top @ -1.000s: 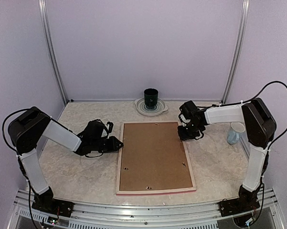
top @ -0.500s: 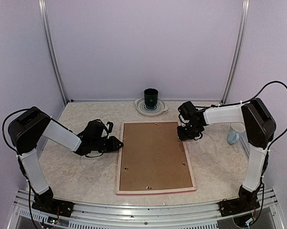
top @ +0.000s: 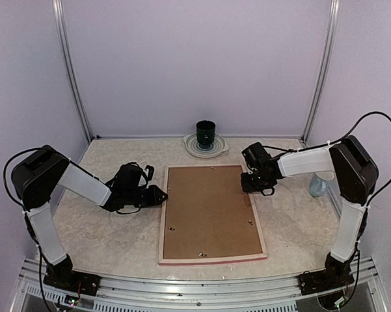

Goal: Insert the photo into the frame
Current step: Press the fastener onto the backboard.

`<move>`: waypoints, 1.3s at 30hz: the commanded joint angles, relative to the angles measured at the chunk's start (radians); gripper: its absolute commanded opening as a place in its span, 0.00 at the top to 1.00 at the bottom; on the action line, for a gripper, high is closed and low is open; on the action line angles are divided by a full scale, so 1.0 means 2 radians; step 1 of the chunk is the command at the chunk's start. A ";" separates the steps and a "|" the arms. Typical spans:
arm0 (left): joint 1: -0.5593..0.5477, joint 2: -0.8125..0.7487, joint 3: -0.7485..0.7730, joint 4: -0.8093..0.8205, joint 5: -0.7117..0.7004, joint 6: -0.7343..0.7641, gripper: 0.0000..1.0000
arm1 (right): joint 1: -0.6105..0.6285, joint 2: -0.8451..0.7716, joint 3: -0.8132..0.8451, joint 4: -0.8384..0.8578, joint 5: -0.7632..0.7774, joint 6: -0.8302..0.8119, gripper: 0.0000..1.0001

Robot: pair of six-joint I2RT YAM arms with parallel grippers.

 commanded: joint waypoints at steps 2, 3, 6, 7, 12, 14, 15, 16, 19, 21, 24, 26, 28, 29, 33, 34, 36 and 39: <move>-0.001 0.022 -0.004 -0.051 0.001 0.017 0.80 | 0.006 0.006 -0.042 0.047 0.014 0.009 0.94; -0.001 0.022 -0.004 -0.050 0.001 0.017 0.80 | 0.006 0.007 -0.048 0.054 0.014 0.010 0.95; -0.001 0.022 -0.004 -0.051 0.001 0.018 0.80 | 0.009 0.011 -0.056 0.066 0.017 0.016 0.95; -0.001 0.022 -0.004 -0.050 0.001 0.018 0.80 | 0.010 0.012 -0.058 0.068 0.018 0.017 0.95; -0.001 0.022 -0.003 -0.050 0.001 0.018 0.80 | 0.012 0.013 -0.061 0.071 0.025 0.023 0.95; -0.001 0.023 -0.003 -0.051 0.001 0.018 0.80 | 0.013 0.010 -0.062 0.072 0.031 0.025 0.95; -0.001 0.023 -0.003 -0.050 0.001 0.018 0.81 | 0.013 0.010 -0.063 0.073 0.034 0.026 0.95; -0.001 0.023 -0.003 -0.050 0.001 0.018 0.81 | 0.013 0.010 -0.064 0.073 0.037 0.028 0.95; -0.001 0.022 -0.003 -0.051 0.001 0.018 0.81 | 0.014 0.012 -0.069 0.080 0.044 0.034 0.98; -0.001 0.022 -0.004 -0.051 0.001 0.018 0.81 | 0.015 0.014 -0.071 0.083 0.046 0.038 0.99; -0.001 0.021 -0.004 -0.050 0.001 0.018 0.80 | 0.015 0.017 -0.073 0.087 0.045 0.042 0.99; -0.001 0.021 -0.004 -0.051 0.001 0.019 0.81 | 0.016 0.018 -0.074 0.089 0.047 0.047 0.99; -0.001 0.021 -0.004 -0.051 0.001 0.019 0.81 | 0.016 0.017 -0.077 0.093 0.049 0.049 0.99; -0.002 0.020 -0.004 -0.051 0.001 0.018 0.80 | 0.016 0.016 -0.076 0.093 0.048 0.049 0.99; -0.001 0.018 -0.004 -0.052 -0.001 0.018 0.80 | 0.016 -0.001 -0.073 0.082 0.043 0.043 0.90; -0.001 0.018 -0.005 -0.052 -0.001 0.018 0.80 | 0.016 -0.010 -0.069 0.074 0.041 0.040 0.86; 0.000 0.018 -0.004 -0.052 -0.001 0.018 0.81 | 0.016 -0.024 -0.059 0.055 0.036 0.033 0.81; 0.000 0.019 -0.004 -0.052 -0.001 0.018 0.81 | 0.016 -0.047 -0.039 0.028 0.029 0.022 0.75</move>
